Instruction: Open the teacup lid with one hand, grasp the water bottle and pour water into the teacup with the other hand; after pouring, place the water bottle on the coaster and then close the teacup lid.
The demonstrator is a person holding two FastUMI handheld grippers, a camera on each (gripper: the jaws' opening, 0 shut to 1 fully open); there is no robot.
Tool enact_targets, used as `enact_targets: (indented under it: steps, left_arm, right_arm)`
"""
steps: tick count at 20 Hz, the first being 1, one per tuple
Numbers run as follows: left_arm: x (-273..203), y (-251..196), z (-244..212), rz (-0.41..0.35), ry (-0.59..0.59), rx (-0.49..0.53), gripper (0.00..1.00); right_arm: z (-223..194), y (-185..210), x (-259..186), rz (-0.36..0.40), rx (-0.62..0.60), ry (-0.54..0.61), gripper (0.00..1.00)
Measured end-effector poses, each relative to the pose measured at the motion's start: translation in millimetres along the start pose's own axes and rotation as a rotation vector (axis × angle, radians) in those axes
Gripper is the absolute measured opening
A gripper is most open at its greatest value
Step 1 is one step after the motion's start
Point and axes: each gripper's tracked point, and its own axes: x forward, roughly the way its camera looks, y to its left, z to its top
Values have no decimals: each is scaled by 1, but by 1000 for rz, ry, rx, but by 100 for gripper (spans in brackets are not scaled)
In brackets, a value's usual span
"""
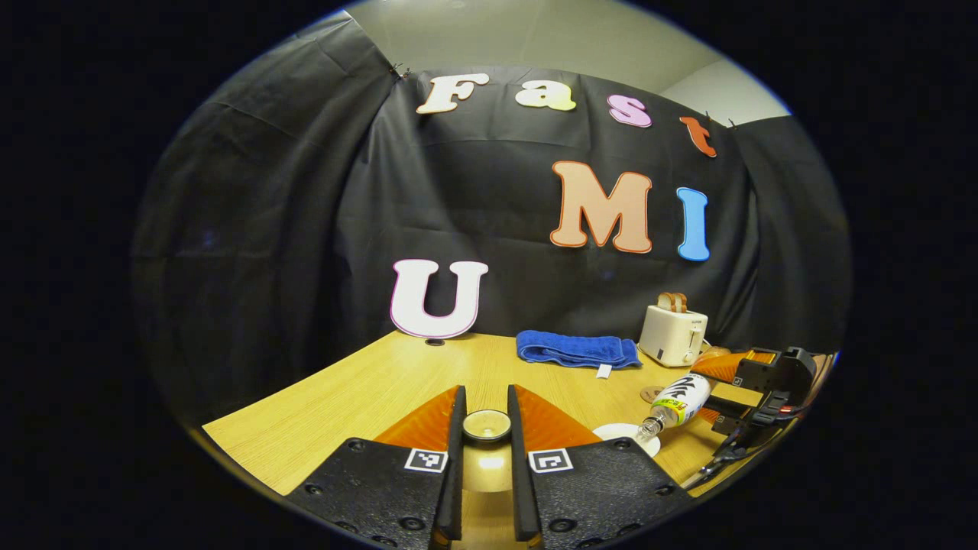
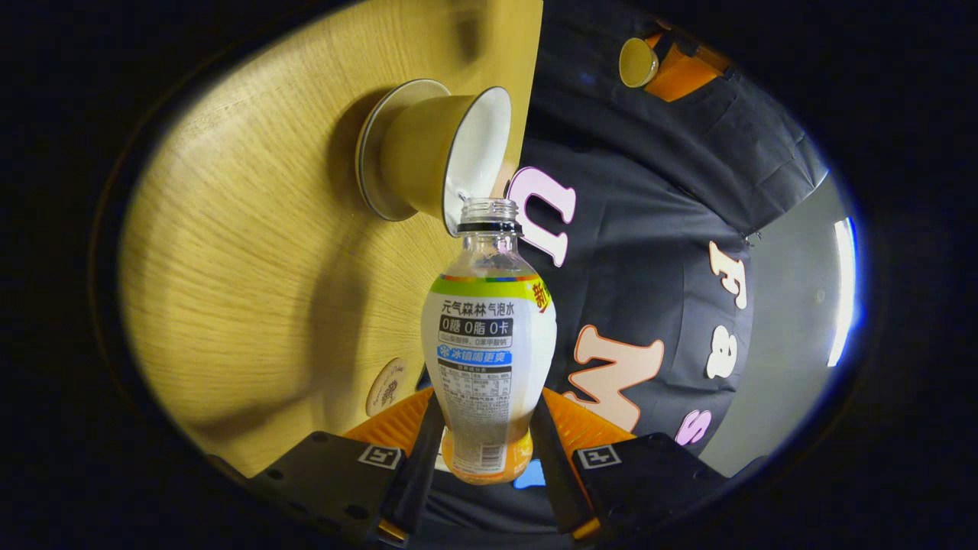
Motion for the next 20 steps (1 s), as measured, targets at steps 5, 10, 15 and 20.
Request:
enact_targets:
  steps: [5, 10, 15, 20]
  left_arm:
    - [-2, -3, 1, -7, -2, 0, 24]
    - [-5, -3, 4, -7, -7, -3, 24]
    - [-6, -3, 5, -12, -10, -5, 24]
    - [-6, -2, 5, -12, -9, -11, 24]
  right_arm:
    - [3, -5, -1, -15, -60, -16, 69]
    - [1, -18, 7, -19, -123, -39, 68]
    - [2, -29, 11, -26, -161, -53, 68]
    - [5, -31, 9, -26, -205, -70, 68]
